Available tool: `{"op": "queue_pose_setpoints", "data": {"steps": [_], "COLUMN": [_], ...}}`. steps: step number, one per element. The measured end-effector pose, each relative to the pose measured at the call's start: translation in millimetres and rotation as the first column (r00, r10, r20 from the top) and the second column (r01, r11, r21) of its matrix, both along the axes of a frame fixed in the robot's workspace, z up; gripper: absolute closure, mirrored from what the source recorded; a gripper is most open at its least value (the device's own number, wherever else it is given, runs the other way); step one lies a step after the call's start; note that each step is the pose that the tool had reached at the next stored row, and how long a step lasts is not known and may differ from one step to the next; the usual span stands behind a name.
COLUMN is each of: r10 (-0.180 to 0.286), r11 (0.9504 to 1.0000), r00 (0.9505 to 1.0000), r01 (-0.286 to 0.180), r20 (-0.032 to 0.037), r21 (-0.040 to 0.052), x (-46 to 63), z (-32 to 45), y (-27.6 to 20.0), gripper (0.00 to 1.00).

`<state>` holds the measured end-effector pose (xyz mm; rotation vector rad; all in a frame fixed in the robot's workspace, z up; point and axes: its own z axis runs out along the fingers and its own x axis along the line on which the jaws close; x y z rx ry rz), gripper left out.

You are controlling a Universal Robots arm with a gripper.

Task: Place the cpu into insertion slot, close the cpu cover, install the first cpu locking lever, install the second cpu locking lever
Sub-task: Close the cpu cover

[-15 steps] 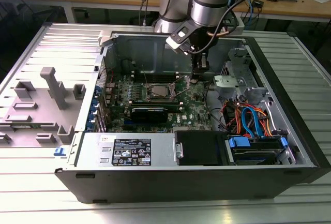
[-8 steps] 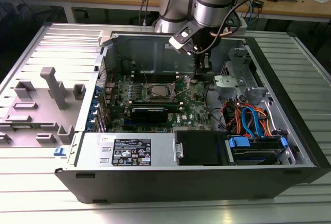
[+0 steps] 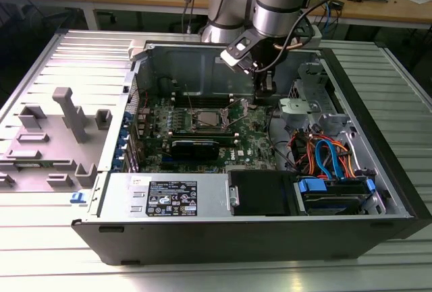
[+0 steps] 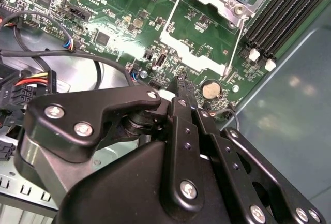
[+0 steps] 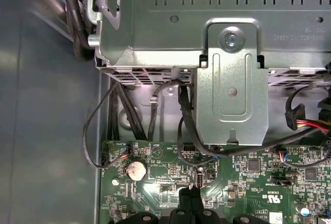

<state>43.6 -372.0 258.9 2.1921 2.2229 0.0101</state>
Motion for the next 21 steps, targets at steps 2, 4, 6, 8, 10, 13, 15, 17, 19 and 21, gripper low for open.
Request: {"op": "queue_pose_setpoints", "data": {"steps": [2, 4, 6, 8, 10, 13, 15, 17, 19, 21], "r10": [0.001, 0.002, 0.003, 0.004, 0.006, 0.011, 0.013, 0.013, 0.013, 0.014], "r11": [1.0, 1.0, 1.0, 1.0, 1.0, 0.9999, 0.9999, 0.9999, 0.9999, 0.9999], "r00": [1.0, 1.0, 1.0, 1.0, 1.0, 0.9999, 0.9999, 0.9999, 0.9999, 0.9999], "r01": [-0.001, -0.002, -0.003, -0.004, -0.006, -0.011, -0.013, -0.013, -0.013, -0.014], "r20": [-0.0002, -0.0003, -0.0002, -0.0002, -0.0002, -0.0002, -0.0003, -0.0003, -0.0002, -0.0003], "r21": [-0.0001, -0.0003, -0.0001, 0.0, -0.0001, 0.0001, -0.0001, -0.0001, -0.0001, -0.0001], "x": [0.0, 0.0, 0.0, 0.0, 0.0, 0.0, 0.0, 0.0, 0.0, 0.0], "z": [-0.7, -0.9, -1.2, -1.4, -2.0, -2.8, -2.9, -3.0, -3.0, -3.0], "y": [-0.1, -0.1, -0.1, -0.1, -0.4, -1.0, -1.2, -1.2, -1.2, -1.2], "gripper": [0.89, 0.89, 0.89, 0.89, 0.89, 0.89, 0.89, 0.89, 0.89, 0.89]}}
